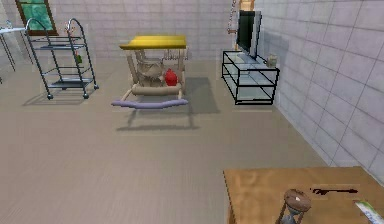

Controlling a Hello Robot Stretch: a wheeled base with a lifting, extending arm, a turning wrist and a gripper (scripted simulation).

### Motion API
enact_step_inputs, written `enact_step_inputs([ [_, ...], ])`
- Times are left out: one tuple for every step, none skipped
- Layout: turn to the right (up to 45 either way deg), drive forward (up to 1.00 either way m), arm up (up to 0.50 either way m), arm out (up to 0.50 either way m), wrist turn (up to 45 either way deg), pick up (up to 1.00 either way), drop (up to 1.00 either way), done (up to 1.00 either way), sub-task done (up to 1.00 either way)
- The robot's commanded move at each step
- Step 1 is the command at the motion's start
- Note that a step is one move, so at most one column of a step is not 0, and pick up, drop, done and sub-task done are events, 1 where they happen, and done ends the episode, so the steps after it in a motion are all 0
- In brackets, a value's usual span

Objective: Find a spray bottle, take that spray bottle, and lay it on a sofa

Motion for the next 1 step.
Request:
enact_step_inputs([
  [0.0, 0.00, 0.00, 0.42, 0.0, 0.00, 0.00, 0.00, 0.00],
])
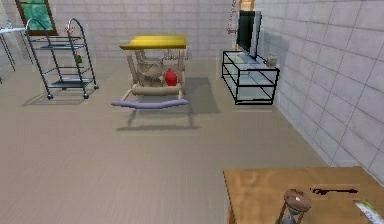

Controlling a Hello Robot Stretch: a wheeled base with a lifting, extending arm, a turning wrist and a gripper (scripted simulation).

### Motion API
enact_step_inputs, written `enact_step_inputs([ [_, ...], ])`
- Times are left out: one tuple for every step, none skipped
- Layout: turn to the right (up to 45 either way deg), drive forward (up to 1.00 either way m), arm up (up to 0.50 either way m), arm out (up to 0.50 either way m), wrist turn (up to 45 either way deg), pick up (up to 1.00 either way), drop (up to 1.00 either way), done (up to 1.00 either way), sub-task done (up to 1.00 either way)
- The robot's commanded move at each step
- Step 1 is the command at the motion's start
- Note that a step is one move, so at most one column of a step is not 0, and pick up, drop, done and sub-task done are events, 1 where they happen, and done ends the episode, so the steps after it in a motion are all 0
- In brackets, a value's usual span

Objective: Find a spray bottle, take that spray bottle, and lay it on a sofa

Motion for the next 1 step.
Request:
enact_step_inputs([
  [0.0, 0.00, 0.00, 0.00, 45.0, 0.00, 0.00, 0.00, 0.00],
])
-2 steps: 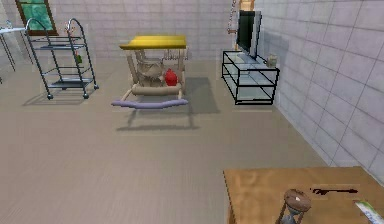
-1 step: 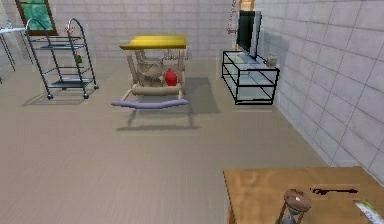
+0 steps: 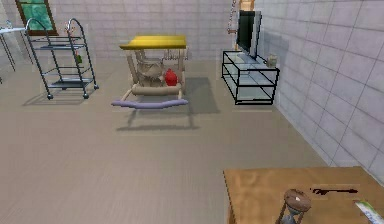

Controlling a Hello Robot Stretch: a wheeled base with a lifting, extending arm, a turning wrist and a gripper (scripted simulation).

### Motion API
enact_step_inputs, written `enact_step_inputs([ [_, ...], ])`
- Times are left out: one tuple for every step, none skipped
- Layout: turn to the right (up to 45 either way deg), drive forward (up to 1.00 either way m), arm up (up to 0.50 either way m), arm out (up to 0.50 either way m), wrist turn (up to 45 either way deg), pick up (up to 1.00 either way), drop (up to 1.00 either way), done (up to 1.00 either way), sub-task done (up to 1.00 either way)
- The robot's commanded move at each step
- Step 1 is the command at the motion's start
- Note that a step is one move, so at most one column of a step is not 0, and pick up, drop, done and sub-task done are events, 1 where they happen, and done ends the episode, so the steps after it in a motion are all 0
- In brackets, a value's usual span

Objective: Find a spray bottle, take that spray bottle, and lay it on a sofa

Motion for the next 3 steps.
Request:
enact_step_inputs([
  [0.0, 0.00, 0.00, 0.00, 45.0, 0.00, 0.00, 0.00, 0.00],
  [0.0, 0.00, 0.00, 0.00, 45.0, 0.00, 0.00, 0.00, 0.00],
  [0.0, 0.00, 0.00, 0.00, 30.0, 0.00, 0.00, 0.00, 0.00],
])
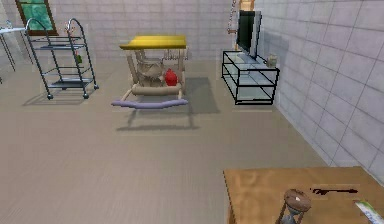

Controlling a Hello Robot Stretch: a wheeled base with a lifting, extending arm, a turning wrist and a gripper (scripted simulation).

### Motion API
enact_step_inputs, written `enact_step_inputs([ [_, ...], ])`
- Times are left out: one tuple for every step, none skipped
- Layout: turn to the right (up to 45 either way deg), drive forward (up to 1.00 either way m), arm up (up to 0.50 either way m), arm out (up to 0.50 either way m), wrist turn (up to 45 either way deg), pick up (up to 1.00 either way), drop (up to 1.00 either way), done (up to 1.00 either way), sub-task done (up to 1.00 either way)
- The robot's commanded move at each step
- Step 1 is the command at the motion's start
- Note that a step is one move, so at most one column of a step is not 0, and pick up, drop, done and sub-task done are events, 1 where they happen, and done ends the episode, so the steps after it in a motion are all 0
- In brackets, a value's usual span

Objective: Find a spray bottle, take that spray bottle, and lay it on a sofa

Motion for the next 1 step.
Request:
enact_step_inputs([
  [0.0, 0.00, -0.30, 0.00, 0.0, 0.00, 0.00, 0.00, 0.00],
])
